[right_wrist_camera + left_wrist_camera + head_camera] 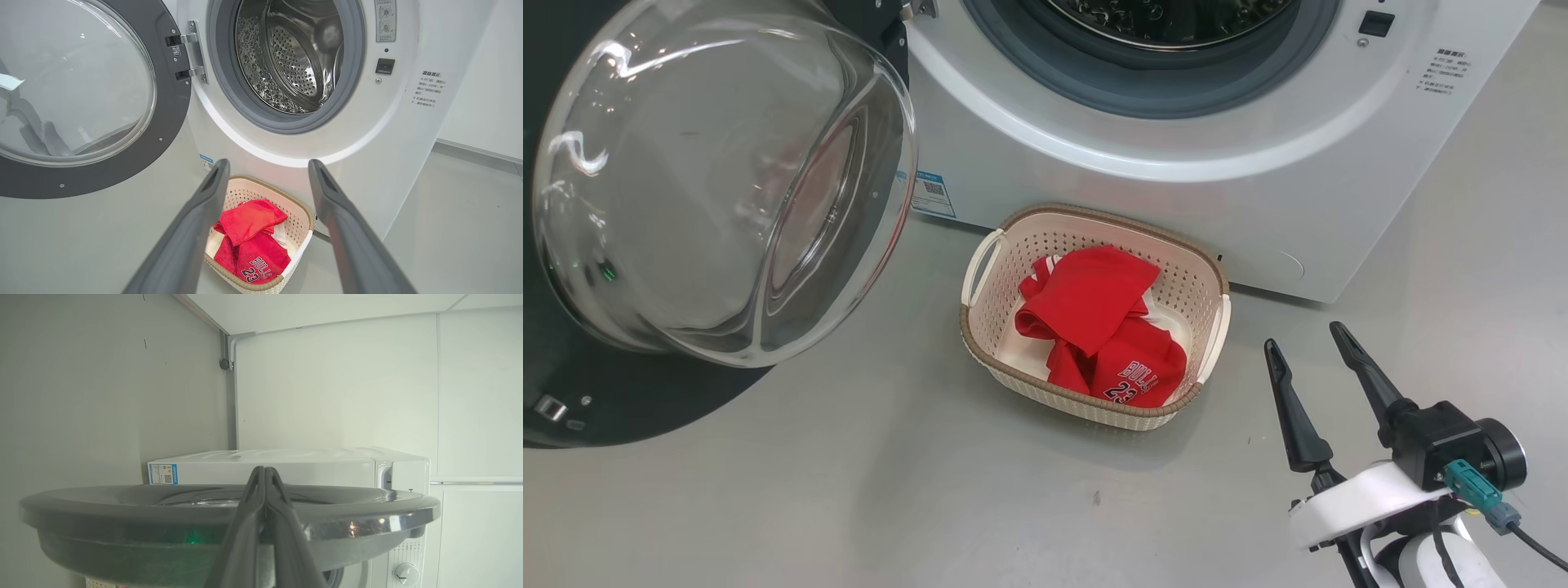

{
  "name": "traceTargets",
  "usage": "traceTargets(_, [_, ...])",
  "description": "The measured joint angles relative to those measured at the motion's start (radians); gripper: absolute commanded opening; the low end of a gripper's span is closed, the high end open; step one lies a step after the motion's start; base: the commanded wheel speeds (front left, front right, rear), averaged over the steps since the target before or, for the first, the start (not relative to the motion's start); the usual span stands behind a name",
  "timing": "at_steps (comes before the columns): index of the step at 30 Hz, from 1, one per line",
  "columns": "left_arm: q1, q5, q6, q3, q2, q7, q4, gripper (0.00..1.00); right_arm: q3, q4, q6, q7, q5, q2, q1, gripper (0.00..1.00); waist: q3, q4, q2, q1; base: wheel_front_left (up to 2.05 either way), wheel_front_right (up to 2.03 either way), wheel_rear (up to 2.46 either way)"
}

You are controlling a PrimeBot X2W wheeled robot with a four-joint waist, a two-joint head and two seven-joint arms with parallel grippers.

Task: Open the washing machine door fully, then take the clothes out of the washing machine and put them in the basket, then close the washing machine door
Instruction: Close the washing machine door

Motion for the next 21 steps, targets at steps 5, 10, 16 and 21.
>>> traceTargets(5, [0.004,-0.02,-0.031,-0.002,0.0,0.066,-0.011,0.0,0.001,-0.002,0.0,0.0,0.0,0.002,0.0,1.0,0.001,-0.001,0.0,0.0,0.0,0.0,0.0])
traceTargets(10, [0.03,-0.065,-0.069,0.019,0.0,0.119,-0.033,0.0,0.01,-0.008,0.0,0.0,0.0,0.009,-0.003,1.0,0.004,-0.009,0.0,0.0,0.0,0.0,0.0])
traceTargets(16, [0.065,-0.078,-0.104,0.01,-0.004,0.189,-0.064,0.0,0.004,-0.011,-0.003,0.0,0.0,0.009,-0.004,1.0,0.011,-0.015,0.0,0.0,0.0,0.0,0.0])
traceTargets(21, [0.098,-0.082,-0.146,-0.002,-0.009,0.247,-0.101,0.0,0.005,-0.011,-0.003,-0.002,0.0,0.015,-0.01,1.0,0.013,-0.019,0.0,0.0,0.0,0.0,0.0])
